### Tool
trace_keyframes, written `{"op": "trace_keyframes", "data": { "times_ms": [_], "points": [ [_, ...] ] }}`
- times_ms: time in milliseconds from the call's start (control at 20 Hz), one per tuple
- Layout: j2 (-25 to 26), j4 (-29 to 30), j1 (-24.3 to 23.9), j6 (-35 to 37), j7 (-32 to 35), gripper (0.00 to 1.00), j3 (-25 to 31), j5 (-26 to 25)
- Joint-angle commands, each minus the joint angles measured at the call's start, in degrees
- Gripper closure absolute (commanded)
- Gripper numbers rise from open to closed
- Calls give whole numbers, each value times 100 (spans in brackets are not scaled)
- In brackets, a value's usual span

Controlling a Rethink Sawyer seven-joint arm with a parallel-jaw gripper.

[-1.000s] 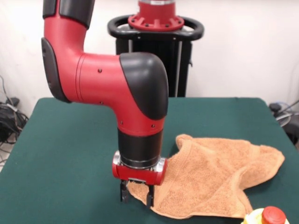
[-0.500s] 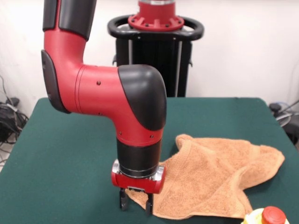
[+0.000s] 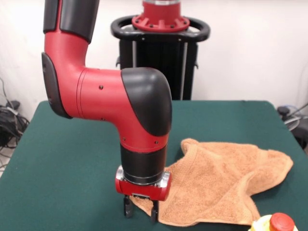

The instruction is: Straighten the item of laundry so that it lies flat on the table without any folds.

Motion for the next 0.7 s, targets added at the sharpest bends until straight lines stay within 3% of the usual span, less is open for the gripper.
{"op": "trace_keyframes", "data": {
  "times_ms": [50, 700],
  "points": [
    [61, -4, 74, 146, -98, 0, 536, -88],
    [-165, 259, 294, -383, 298, 0, 293, -208]
  ]
}}
